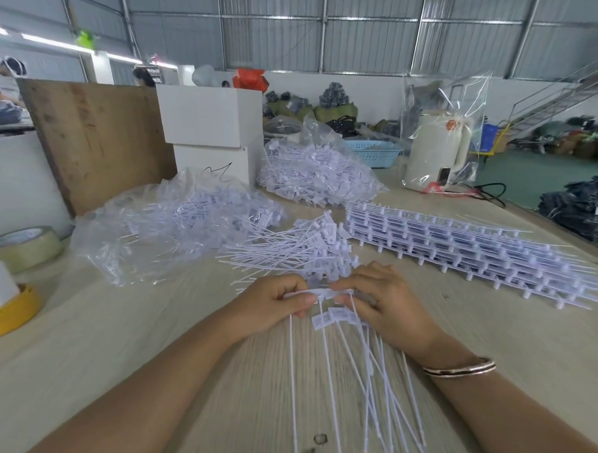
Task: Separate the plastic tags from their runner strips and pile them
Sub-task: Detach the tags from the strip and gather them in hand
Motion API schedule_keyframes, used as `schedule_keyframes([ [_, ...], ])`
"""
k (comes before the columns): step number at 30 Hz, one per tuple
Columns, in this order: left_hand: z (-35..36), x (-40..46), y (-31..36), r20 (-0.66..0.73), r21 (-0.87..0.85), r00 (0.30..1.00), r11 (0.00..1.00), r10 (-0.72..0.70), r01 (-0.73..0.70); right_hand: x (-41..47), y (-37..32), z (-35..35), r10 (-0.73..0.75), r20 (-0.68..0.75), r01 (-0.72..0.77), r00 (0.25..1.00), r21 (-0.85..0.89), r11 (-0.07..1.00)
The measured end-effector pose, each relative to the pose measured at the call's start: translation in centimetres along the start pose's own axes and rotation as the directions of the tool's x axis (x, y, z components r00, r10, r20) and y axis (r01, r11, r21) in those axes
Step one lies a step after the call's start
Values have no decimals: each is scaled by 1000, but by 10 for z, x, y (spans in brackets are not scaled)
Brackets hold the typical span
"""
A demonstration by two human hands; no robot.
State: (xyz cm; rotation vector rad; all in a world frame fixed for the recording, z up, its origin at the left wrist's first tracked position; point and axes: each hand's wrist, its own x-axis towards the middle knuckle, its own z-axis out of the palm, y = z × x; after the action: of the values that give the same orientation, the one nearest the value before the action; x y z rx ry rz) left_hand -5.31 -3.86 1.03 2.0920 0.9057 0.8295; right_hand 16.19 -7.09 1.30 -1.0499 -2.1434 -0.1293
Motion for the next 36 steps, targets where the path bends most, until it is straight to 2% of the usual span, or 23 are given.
schedule_keyframes([
  [12,3,2,-1,-28,80,998,995,65,-62,1,1,3,131,12,-132,991,133,982],
  [21,4,3,6,-30,9,998,999,53,-53,2,0,2,155,-89,-120,984,307,944],
  [26,4,2,7,-2,-79,1000,997,15,-15,3,-4,1,165,-86,-115,983,412,904],
  [29,1,1,9,41,-160,999,987,-10,16,4,-6,2,174,-61,-123,983,484,867],
  [36,-1,-1,8,120,-257,993,965,-20,51,2,-5,4,263,109,-274,959,610,744],
])
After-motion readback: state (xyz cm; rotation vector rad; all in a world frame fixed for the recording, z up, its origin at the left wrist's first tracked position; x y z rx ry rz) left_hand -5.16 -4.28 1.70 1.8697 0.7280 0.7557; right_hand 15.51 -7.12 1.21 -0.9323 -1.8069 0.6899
